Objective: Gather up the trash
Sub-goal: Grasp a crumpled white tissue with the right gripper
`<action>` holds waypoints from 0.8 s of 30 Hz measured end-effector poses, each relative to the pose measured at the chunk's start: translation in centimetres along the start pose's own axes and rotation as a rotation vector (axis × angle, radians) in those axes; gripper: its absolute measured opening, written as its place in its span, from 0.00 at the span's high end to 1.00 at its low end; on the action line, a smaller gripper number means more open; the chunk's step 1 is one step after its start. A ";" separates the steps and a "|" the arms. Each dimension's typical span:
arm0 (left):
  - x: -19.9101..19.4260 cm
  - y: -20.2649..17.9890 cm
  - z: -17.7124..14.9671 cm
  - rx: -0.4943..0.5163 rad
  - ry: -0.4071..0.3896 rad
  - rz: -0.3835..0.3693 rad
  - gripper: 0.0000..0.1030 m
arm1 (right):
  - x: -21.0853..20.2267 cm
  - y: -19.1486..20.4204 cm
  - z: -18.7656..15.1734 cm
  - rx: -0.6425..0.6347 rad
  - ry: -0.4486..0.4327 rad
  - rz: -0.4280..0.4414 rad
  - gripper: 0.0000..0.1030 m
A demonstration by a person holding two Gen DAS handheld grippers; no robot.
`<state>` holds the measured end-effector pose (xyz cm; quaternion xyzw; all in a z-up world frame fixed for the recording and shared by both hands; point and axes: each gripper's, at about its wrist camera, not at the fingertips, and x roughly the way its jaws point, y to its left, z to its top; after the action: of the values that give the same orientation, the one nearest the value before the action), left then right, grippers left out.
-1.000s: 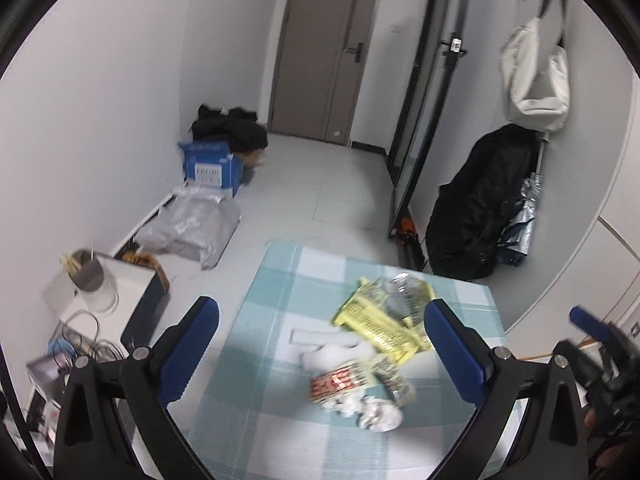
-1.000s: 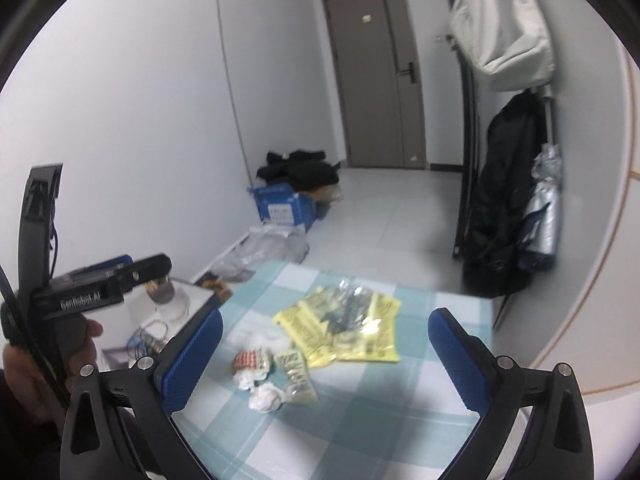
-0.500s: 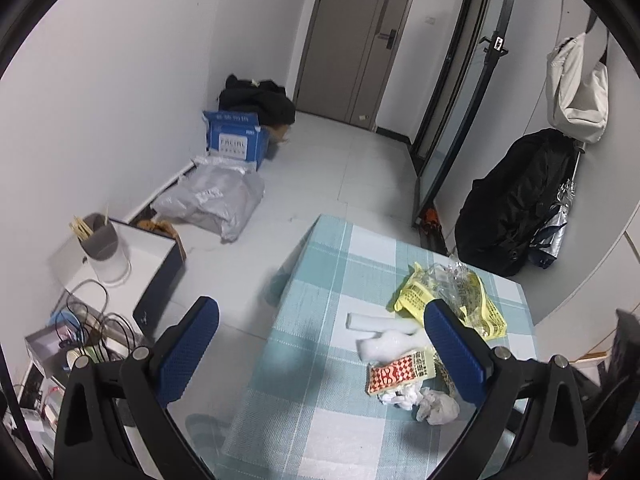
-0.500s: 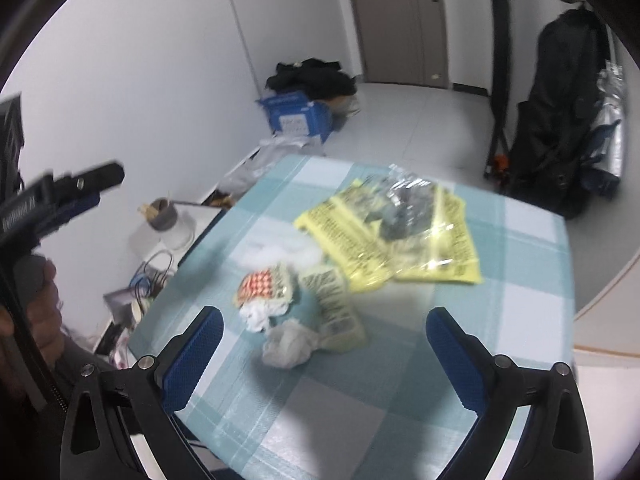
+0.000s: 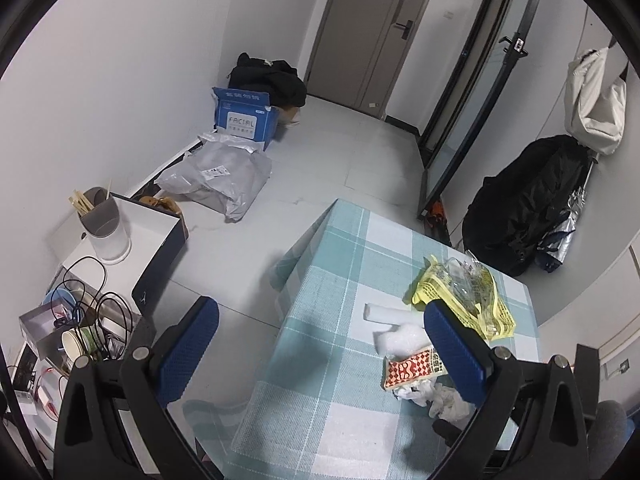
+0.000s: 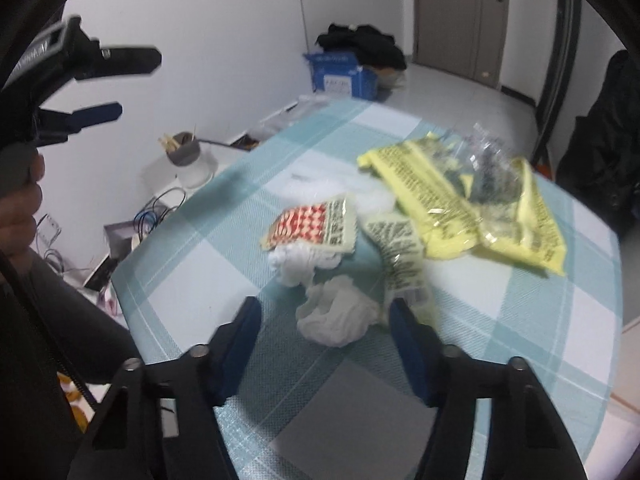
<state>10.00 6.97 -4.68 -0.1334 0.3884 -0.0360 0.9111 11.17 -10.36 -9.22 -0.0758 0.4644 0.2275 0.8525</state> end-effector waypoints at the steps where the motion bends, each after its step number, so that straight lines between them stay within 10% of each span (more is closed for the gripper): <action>1: 0.0 0.0 0.0 -0.001 0.000 0.003 0.02 | 0.2 0.0 0.0 0.004 0.007 0.004 0.46; 24: 2.2 -1.3 -1.3 0.089 0.104 0.014 0.02 | 0.6 -1.9 0.0 0.103 0.044 0.029 0.86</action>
<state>10.62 5.09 -6.71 -0.0882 0.4342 -0.0537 0.8949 12.31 -11.89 -9.87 -0.0303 0.4951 0.2139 0.8415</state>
